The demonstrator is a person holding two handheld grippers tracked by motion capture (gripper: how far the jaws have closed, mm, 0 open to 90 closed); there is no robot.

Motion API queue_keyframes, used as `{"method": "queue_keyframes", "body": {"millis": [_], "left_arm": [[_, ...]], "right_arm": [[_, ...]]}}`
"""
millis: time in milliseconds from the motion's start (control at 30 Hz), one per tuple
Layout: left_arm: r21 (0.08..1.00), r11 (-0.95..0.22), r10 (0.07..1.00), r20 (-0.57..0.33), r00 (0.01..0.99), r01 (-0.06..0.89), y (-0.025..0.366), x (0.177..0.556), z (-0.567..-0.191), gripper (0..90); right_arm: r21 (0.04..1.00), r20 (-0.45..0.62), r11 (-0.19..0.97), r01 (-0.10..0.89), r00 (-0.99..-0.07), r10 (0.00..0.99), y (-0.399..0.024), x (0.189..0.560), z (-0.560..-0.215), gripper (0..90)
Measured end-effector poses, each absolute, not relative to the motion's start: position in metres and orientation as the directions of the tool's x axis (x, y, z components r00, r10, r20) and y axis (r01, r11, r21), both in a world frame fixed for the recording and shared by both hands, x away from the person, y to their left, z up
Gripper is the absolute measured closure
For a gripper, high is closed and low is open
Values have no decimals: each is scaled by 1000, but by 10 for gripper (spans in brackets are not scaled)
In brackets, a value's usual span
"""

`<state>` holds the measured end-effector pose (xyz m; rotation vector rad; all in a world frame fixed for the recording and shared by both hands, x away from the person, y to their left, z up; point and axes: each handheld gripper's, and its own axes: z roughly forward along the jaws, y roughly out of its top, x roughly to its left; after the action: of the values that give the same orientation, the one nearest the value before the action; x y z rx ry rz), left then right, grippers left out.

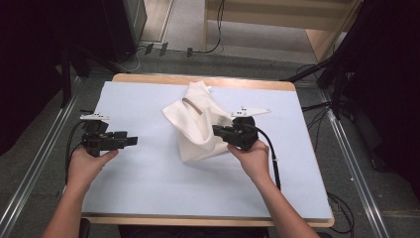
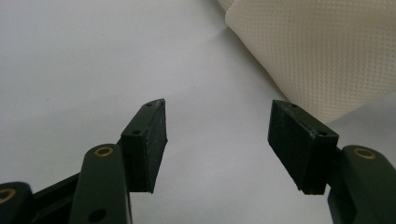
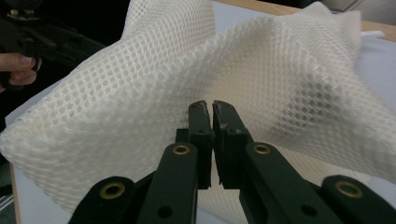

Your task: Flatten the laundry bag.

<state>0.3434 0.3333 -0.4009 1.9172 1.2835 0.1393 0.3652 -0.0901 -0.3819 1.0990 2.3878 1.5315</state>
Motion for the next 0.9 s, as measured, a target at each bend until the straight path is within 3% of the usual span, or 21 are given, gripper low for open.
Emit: {"method": "queue_keyframes", "body": {"millis": [633, 900], "left_arm": [[687, -105, 831, -336, 443, 719, 354, 334, -393, 382], [696, -89, 823, -352, 446, 713, 358, 332, -383, 376]], "right_arm": [[825, 281, 309, 473, -818, 501, -19, 348, -394, 877], [836, 259, 324, 443, -839, 479, -20, 337, -386, 845]]}}
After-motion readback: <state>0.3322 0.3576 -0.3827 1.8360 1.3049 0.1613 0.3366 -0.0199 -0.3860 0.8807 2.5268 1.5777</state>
